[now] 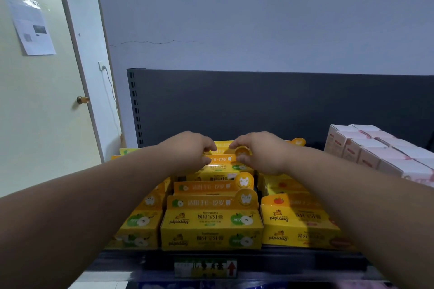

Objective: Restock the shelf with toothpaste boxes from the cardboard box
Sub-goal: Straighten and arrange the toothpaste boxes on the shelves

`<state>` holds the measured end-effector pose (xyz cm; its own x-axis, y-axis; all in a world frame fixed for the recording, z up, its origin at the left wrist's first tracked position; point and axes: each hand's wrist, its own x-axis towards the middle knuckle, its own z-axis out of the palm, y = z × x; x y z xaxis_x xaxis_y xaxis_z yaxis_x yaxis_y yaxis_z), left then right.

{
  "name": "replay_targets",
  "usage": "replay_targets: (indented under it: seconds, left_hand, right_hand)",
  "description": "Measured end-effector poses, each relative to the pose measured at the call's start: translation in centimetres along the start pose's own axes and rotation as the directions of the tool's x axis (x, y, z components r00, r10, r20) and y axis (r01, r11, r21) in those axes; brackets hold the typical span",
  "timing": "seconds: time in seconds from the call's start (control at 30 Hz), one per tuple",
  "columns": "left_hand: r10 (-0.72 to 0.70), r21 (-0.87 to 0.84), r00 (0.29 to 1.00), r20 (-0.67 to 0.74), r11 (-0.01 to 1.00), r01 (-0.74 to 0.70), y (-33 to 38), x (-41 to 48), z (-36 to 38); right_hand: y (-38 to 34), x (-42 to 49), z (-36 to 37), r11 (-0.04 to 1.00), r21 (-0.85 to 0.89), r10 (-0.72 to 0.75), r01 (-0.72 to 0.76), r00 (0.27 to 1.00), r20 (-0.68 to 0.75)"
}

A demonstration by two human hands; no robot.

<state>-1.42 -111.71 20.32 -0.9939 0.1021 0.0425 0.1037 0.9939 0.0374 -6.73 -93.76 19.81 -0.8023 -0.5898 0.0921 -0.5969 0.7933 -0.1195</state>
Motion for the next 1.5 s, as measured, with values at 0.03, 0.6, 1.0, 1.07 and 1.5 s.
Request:
replay_targets:
  seconds: [0.03,0.6,1.0,1.07,1.5]
  left_hand:
    - [-0.015,0.033,1.0,0.014,0.999,0.014,0.0,0.5,0.3]
    - [0.059,0.088,0.961,0.269,0.992,-0.086,-0.3,0.2,-1.2]
    - [-0.037,0.203,0.981,0.191,0.979,-0.003,-1.0,4.9,0.9]
    - [-0.036,0.25,0.988,0.148,0.968,-0.002,-1.0,5.3,0.8]
    - [0.056,0.163,0.971,0.23,0.982,-0.095,-2.2,4.5,0.3]
  right_hand:
    - [0.0,0.2,0.2,0.999,-0.031,0.028,-0.028,0.999,0.03]
    - [0.5,1.1,-0.9,0.994,0.107,-0.037,0.022,0.989,0.14]
    - [1.9,3.9,0.5,0.991,-0.063,0.124,-0.117,0.986,0.112]
    - [2.1,4.2,0.8,0.992,-0.027,0.125,-0.123,0.99,0.072]
    - [1.6,4.0,0.5,0.995,0.095,0.045,-0.044,0.999,-0.003]
